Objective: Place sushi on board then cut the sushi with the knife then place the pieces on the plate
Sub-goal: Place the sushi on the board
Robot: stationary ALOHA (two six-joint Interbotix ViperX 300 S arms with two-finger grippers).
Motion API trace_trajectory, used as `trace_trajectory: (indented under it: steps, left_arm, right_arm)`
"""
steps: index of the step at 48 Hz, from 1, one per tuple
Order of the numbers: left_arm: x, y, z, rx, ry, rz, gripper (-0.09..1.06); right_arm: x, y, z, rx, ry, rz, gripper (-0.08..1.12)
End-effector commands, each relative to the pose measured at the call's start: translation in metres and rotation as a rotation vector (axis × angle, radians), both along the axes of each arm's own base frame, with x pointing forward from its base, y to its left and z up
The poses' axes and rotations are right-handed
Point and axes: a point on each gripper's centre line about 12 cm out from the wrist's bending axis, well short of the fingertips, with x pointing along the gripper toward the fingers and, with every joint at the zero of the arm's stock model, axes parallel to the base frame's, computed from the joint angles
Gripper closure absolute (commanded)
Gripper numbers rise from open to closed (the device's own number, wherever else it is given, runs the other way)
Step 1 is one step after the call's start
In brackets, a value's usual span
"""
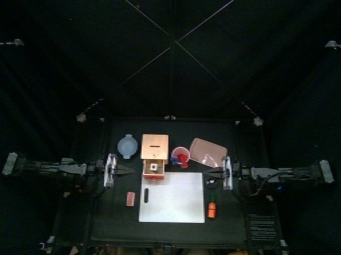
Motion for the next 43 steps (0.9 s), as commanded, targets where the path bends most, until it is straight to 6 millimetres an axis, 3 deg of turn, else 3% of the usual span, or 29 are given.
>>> trace_trajectory:
  steps: [1,9,17,24,35,43]
  left_arm:
    - [0.007,0.003,-0.01,0.003,0.009,0.014,0.91]
    - [0.011,0.003,-0.01,0.003,0.011,0.016,0.88]
    - [0.012,0.003,-0.013,0.004,0.021,0.015,0.88]
    - [0.011,0.004,-0.016,0.004,0.029,0.018,0.88]
    - [0.002,0.014,-0.035,0.0,0.063,0.069,0.88]
    - [-0.008,0.021,-0.04,-0.004,0.052,0.109,0.88]
  right_arm:
    - [0.008,-0.006,0.005,0.017,0.003,-0.027,1.12]
    - [0.042,-0.008,0.008,0.036,0.13,-0.035,1.11]
    - [0.108,-0.019,0.019,0.032,0.423,-0.062,1.11]
    - [0.147,-0.032,0.028,0.03,0.572,-0.092,1.11]
    - [0.197,-0.049,0.012,0.039,0.81,-0.118,1.11]
    - [0.242,-0.056,-0.016,-0.033,0.873,-0.122,1.04]
